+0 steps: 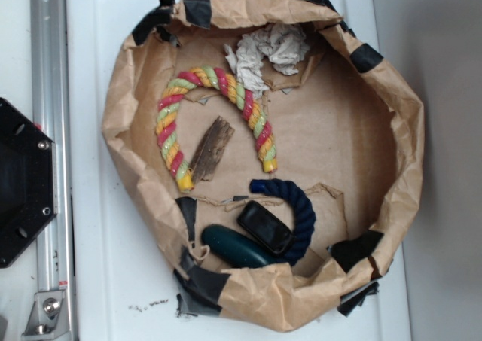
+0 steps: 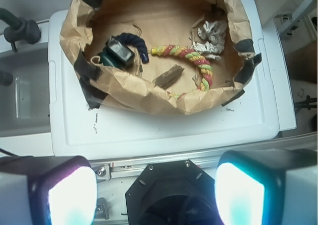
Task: Grab the multicolored rope.
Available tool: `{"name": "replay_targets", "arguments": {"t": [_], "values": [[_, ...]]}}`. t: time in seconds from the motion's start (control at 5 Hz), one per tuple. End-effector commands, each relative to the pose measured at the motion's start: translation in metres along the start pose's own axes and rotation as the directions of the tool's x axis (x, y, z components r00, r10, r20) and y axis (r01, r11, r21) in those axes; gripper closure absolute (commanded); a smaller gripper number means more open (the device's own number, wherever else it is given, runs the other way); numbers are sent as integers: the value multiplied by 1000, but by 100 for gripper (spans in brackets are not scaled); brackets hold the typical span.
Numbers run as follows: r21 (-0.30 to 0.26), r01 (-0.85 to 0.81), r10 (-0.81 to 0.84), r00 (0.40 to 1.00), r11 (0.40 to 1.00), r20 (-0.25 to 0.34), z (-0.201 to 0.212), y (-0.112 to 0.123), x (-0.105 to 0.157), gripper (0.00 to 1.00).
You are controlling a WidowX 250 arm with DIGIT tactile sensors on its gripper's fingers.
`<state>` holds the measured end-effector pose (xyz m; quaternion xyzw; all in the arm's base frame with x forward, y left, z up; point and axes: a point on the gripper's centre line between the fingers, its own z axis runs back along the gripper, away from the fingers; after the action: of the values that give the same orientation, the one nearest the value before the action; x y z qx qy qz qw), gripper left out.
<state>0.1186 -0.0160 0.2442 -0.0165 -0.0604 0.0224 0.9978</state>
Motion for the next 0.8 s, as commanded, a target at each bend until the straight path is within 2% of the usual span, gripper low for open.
{"name": "replay_targets", "arguments": {"t": [0.0, 0.2, 0.4, 0.6], "values": [[0, 0, 0, 1000, 1000, 0, 0, 0, 0, 0], [13, -10, 10, 1000, 1000, -13, -55, 13, 44, 0], [52, -7, 9, 999, 999, -43, -95, 25, 63, 0], [87, -28, 36, 995, 996, -96, -122, 45, 75, 0]]}}
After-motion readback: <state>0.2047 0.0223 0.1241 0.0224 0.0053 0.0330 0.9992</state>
